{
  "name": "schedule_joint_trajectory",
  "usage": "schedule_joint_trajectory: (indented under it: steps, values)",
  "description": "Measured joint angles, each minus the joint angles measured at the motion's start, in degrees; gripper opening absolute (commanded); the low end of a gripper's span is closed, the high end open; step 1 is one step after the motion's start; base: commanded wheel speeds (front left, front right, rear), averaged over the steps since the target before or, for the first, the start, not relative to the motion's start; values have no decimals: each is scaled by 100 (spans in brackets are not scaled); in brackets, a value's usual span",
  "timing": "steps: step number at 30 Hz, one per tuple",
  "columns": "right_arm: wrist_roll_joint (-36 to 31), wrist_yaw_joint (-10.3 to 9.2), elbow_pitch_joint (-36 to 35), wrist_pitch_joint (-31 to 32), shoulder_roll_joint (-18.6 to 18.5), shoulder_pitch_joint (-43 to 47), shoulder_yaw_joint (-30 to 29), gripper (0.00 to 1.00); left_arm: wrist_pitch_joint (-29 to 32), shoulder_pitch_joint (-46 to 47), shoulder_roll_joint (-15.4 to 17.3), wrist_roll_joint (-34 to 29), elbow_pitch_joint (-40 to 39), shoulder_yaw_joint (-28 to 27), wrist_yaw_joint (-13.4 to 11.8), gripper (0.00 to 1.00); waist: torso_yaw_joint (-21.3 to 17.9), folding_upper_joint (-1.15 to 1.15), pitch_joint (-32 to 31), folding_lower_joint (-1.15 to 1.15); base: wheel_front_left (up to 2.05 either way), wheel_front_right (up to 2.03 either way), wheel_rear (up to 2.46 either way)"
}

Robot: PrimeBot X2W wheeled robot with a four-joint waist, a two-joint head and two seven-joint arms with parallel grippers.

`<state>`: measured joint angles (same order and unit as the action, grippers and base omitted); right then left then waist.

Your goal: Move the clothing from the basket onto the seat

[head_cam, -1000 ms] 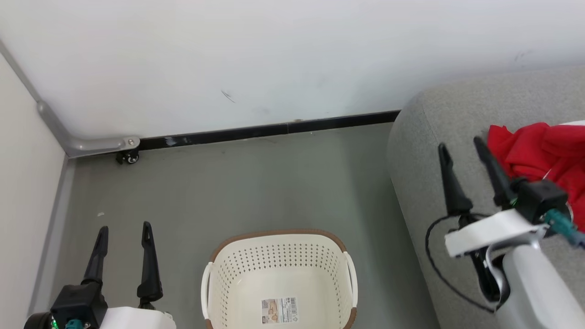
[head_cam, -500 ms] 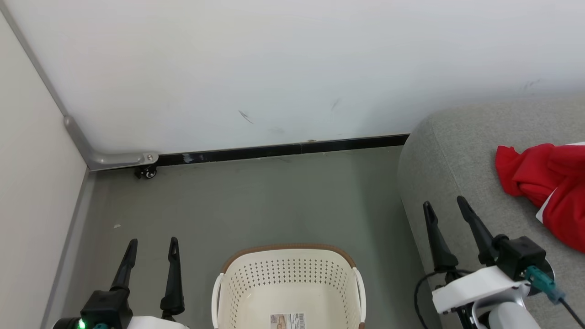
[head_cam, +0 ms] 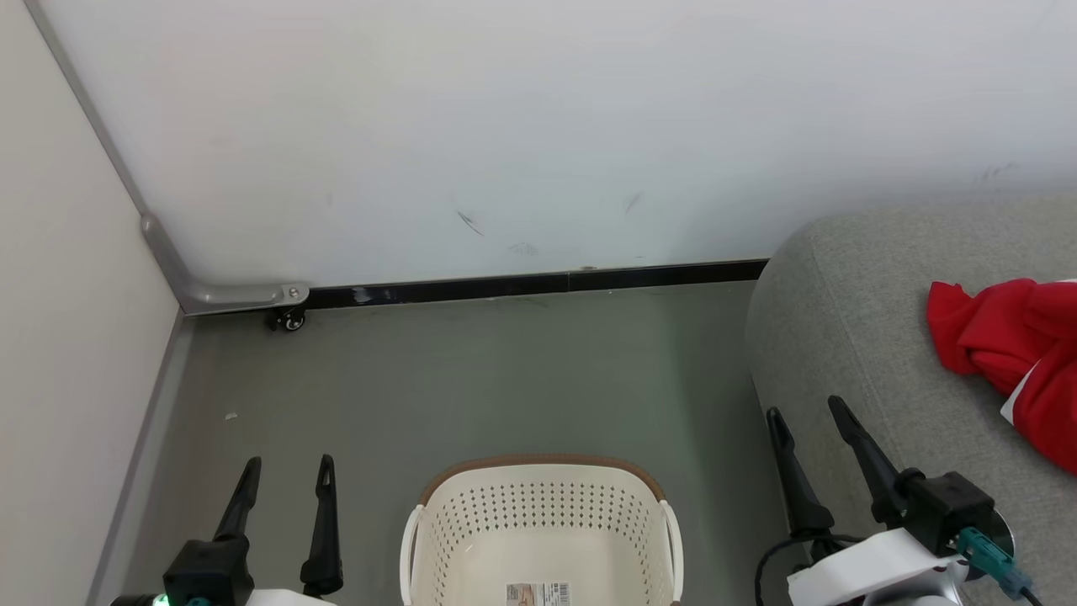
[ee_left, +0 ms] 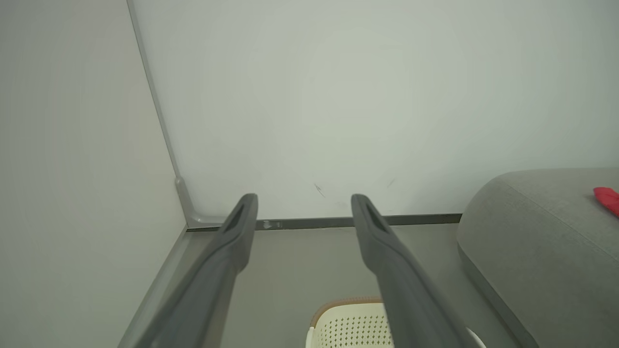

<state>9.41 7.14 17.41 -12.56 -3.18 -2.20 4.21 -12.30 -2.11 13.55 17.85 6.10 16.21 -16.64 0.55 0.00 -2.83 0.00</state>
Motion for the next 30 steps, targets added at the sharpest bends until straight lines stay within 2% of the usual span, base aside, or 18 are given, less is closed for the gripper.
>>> schedule_joint_trajectory:
  steps: [30]
  values:
    - [32,0,-636,299,32,387,-34,100,19,159,23,-140,160,66,-1,100,8,0,80,0,0,0,0]
